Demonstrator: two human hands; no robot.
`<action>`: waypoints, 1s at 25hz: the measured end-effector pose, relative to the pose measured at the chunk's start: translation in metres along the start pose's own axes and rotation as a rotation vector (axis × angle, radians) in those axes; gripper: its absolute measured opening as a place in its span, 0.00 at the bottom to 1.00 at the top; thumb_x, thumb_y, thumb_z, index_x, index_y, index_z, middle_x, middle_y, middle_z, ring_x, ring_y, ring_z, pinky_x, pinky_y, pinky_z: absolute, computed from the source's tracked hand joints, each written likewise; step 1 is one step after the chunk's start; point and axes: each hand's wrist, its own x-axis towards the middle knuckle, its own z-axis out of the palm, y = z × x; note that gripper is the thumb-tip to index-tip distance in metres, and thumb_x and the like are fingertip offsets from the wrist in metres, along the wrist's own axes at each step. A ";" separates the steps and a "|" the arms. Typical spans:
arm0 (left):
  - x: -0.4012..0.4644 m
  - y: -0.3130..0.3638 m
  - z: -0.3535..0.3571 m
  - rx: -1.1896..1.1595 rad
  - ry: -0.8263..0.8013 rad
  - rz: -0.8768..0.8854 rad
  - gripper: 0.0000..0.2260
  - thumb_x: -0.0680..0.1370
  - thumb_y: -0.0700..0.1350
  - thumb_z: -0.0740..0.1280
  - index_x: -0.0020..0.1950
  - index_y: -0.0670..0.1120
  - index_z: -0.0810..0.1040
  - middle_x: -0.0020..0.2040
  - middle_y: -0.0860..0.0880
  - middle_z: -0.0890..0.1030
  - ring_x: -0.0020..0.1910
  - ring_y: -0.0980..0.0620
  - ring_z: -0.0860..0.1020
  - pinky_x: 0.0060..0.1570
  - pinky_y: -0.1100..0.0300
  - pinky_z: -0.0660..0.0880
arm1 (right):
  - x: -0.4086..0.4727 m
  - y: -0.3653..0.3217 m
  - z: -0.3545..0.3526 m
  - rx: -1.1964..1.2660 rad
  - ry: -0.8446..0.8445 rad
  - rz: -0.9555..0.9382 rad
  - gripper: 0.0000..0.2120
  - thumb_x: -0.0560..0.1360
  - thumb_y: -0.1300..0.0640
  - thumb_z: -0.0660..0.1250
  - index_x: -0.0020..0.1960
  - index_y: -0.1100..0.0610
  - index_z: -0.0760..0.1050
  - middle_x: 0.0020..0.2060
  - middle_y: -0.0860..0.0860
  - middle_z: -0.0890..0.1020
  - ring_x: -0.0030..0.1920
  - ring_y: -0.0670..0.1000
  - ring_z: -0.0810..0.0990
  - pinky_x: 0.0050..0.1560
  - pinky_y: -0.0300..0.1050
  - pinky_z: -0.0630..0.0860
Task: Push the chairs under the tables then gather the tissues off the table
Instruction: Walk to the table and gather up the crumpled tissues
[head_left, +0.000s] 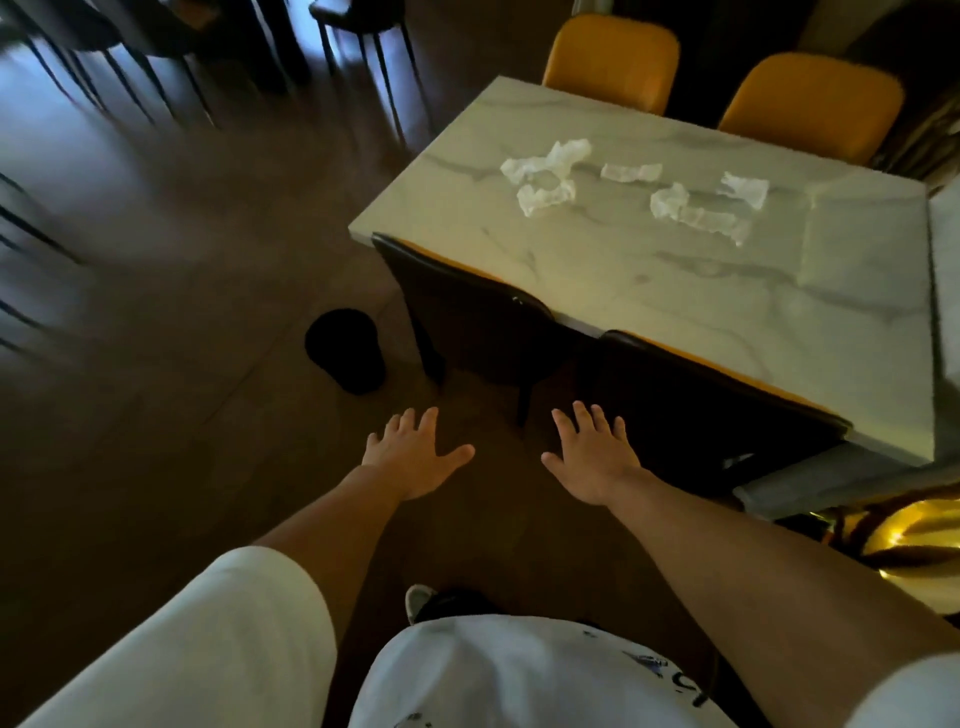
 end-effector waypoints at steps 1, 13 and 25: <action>0.004 -0.019 -0.003 -0.023 -0.001 -0.014 0.43 0.75 0.75 0.54 0.82 0.53 0.46 0.83 0.44 0.50 0.81 0.41 0.49 0.76 0.36 0.53 | 0.011 -0.020 -0.004 0.000 -0.012 -0.016 0.34 0.84 0.38 0.51 0.83 0.50 0.44 0.83 0.57 0.46 0.82 0.61 0.42 0.79 0.65 0.46; 0.042 -0.245 -0.032 -0.073 -0.001 -0.250 0.43 0.73 0.77 0.42 0.81 0.55 0.38 0.82 0.43 0.39 0.80 0.41 0.38 0.76 0.34 0.42 | 0.144 -0.261 -0.020 -0.065 -0.038 -0.302 0.39 0.78 0.27 0.39 0.83 0.45 0.40 0.82 0.53 0.39 0.80 0.59 0.34 0.78 0.67 0.36; 0.135 -0.366 -0.157 -0.167 0.121 -0.602 0.42 0.72 0.78 0.37 0.80 0.58 0.35 0.81 0.44 0.35 0.78 0.42 0.32 0.75 0.34 0.36 | 0.363 -0.426 -0.114 -0.221 -0.063 -0.608 0.42 0.76 0.25 0.35 0.82 0.46 0.37 0.82 0.55 0.37 0.80 0.61 0.34 0.76 0.68 0.35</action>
